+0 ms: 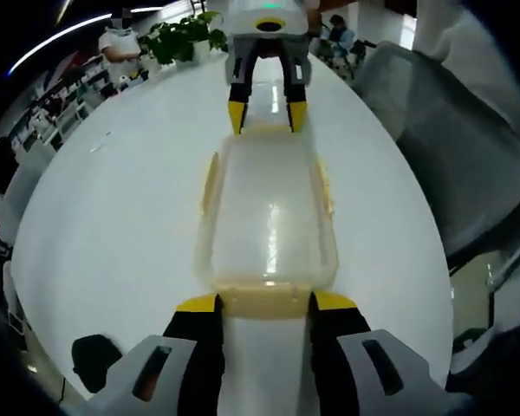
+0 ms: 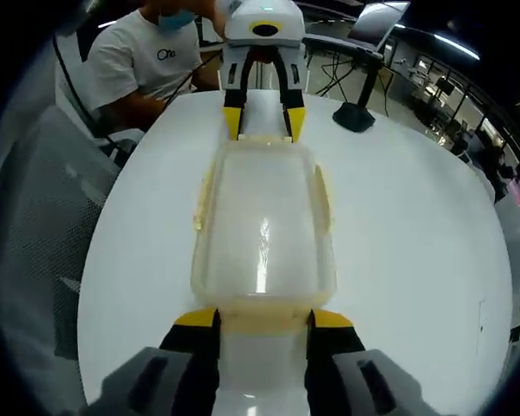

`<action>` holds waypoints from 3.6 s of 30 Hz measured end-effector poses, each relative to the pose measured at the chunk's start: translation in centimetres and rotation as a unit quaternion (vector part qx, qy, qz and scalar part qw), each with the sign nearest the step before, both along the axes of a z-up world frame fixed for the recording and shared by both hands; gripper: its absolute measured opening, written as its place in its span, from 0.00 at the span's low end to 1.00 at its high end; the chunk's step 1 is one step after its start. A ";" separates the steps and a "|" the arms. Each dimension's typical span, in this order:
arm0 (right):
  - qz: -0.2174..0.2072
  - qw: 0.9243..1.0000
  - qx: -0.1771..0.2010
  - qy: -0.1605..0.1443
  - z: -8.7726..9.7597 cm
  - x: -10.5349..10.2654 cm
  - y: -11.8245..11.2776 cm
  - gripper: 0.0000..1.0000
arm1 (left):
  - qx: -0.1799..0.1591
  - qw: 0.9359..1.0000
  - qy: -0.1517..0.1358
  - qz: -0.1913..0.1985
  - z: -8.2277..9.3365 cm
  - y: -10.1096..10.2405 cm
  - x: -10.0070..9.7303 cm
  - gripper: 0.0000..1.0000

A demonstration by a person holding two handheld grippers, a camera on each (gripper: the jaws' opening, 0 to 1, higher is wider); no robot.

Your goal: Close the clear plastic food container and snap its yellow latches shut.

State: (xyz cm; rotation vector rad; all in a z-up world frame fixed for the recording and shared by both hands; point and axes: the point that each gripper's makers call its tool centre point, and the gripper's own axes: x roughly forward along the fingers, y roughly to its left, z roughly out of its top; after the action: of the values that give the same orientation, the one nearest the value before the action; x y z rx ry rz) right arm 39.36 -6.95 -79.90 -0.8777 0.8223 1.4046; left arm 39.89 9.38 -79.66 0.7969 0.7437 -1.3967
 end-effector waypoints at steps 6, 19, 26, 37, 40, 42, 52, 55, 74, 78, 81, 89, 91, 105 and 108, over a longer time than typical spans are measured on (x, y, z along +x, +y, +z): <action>0.009 1.000 0.020 -0.004 1.9 -0.7 0.3 0.36 | 0.002 1.000 -0.002 0.009 2.0 0.4 -0.9 0.36; 0.022 0.999 0.038 -0.025 6.2 -1.4 -1.2 0.36 | -0.006 1.000 -0.015 0.023 6.5 -1.3 -1.9 0.36; 0.021 0.998 0.045 -0.031 8.2 -1.9 -2.4 0.36 | -0.008 0.999 -0.022 0.023 8.9 -2.6 -2.3 0.36; 0.016 0.998 0.050 -0.040 10.6 -2.6 -5.5 0.36 | 0.000 0.999 -0.034 0.013 11.2 -5.6 -2.9 0.36; 0.015 0.998 0.050 -0.042 11.0 -2.7 -6.2 0.36 | 0.003 0.999 -0.040 0.010 11.5 -6.4 -2.9 0.36; 0.014 0.998 0.051 -0.044 11.2 -2.7 -6.8 0.36 | 0.006 0.999 -0.042 0.009 11.6 -7.0 -2.9 0.36; 0.010 0.998 0.043 -0.045 11.6 -2.7 -10.4 0.36 | 0.015 0.999 -0.043 0.005 11.7 -10.6 -2.8 0.36; 0.009 0.998 0.043 -0.046 11.5 -2.6 -11.4 0.36 | 0.014 0.999 -0.040 0.004 11.7 -11.7 -2.6 0.36; 0.006 0.999 0.035 -0.036 10.4 -1.9 -17.8 0.36 | 0.029 0.999 -0.037 -0.004 10.5 -17.9 -1.8 0.36; 0.003 0.999 0.035 -0.034 10.0 -1.9 -18.9 0.36 | 0.030 0.999 -0.037 -0.005 10.0 -19.1 -1.6 0.36; 0.001 0.999 0.033 -0.034 9.7 -1.8 -20.0 0.36 | 0.035 0.999 -0.040 -0.005 9.5 -20.2 -1.5 0.36; -0.008 0.999 0.030 -0.027 8.9 -1.7 -22.3 0.36 | 0.038 0.998 -0.041 -0.013 8.5 -22.4 -1.1 0.36; -0.006 0.999 0.025 -0.028 8.6 -1.7 -22.5 0.36 | 0.040 0.998 -0.038 -0.012 8.1 -22.8 -1.1 0.36; -0.008 0.999 0.016 -0.033 6.8 -1.3 -24.2 0.37 | 0.052 0.998 -0.042 -0.015 6.6 -24.4 -0.6 0.36; -0.009 0.999 0.014 -0.030 6.6 -1.4 -24.3 0.37 | 0.056 0.998 -0.039 -0.018 6.3 -24.5 -0.8 0.36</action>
State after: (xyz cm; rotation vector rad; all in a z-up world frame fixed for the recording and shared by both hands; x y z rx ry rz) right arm 37.96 -31.28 -73.34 -0.8850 0.7599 1.3652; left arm 39.09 -15.08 -73.31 0.9506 0.7542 -1.3561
